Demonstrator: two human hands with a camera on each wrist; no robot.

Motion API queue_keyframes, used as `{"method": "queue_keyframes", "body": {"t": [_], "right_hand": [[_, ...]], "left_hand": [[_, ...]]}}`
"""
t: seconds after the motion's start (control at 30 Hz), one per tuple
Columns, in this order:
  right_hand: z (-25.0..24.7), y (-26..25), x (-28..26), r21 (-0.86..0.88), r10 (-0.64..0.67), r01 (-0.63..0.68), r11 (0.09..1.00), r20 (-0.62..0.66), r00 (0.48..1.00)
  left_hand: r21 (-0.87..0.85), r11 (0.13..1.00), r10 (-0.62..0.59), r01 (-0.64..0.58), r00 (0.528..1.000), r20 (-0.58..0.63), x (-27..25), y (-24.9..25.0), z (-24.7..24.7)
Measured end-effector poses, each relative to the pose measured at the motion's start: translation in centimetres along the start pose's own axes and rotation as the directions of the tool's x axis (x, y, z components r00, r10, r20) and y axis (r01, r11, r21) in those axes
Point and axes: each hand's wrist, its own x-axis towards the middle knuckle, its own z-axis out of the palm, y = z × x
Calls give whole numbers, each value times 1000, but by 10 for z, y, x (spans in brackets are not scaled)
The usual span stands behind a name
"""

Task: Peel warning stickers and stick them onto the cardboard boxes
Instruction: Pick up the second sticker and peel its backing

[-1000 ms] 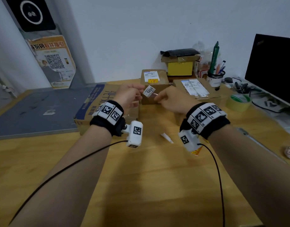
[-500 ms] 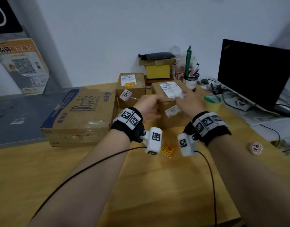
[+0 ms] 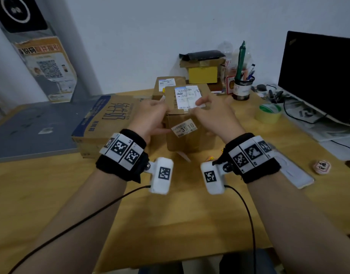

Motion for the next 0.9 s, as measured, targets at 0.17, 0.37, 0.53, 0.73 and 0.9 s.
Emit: {"method": "queue_keyframes", "body": {"t": [0.17,0.37,0.53,0.73,0.9], "right_hand": [[18,5,-14,24,54,-58,998,138,989],[0,20,-15,161,76,-81,984,40,996],[-21,44,-8,-284,82,-116,952,-128,988],[-27,84,6,-613,286,-148,776,133,949],[-28,98,17,-612,326,-156,775,176,929]], "left_hand": [[161,982,-106,103,994,7,-6,-17,-18],[300,946,154,-121,984,-88,-5,-13,-13],[86,974,201,-208,976,82,-16,-5,15],[-5,995,95,-98,955,281,-18,-20,47],[84,995,36,-56,973,228,-10,-25,54]]}}
